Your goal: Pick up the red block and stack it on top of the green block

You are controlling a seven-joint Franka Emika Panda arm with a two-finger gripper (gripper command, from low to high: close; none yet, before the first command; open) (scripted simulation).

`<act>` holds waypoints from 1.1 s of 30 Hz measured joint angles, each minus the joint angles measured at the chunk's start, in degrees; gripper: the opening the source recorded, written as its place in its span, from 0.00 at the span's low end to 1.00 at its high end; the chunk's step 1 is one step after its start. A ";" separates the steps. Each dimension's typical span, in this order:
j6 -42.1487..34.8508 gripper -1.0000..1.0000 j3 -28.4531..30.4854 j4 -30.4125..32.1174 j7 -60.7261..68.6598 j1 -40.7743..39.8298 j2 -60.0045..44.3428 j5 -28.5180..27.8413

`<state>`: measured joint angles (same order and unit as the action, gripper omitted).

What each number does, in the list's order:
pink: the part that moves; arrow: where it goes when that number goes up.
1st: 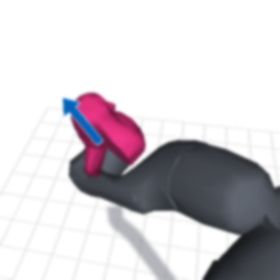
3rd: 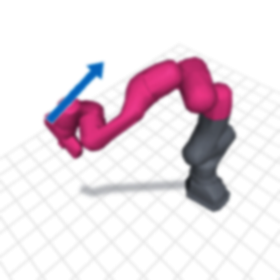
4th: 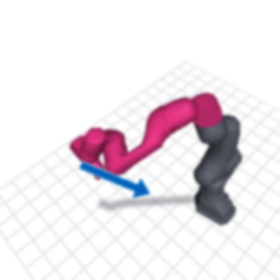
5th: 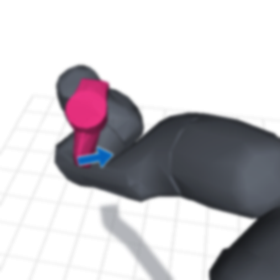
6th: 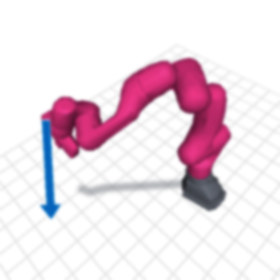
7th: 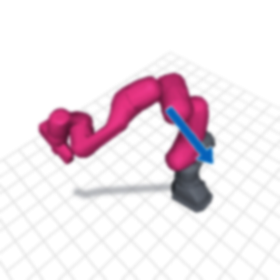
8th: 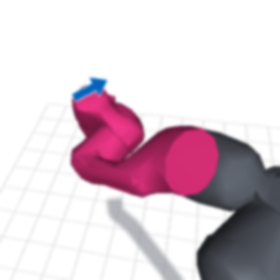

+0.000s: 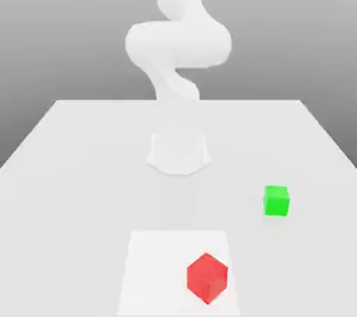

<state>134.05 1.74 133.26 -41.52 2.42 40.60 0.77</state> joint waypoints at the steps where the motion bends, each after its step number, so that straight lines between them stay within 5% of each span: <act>1: 0.98 0.50 0.70 0.64 1.90 0.99 -2.26 0.38; 13: 11.81 0.50 5.43 7.69 23.31 9.18 -27.51 5.07; 28: 29.22 0.50 3.30 12.63 38.81 9.90 -58.01 4.32; 29: 30.53 0.00 2.84 12.40 39.14 9.53 -59.63 4.76; 33: 30.45 0.00 2.83 12.39 39.10 9.52 -59.62 4.72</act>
<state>164.50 4.57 145.65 -2.42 11.94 -19.03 5.49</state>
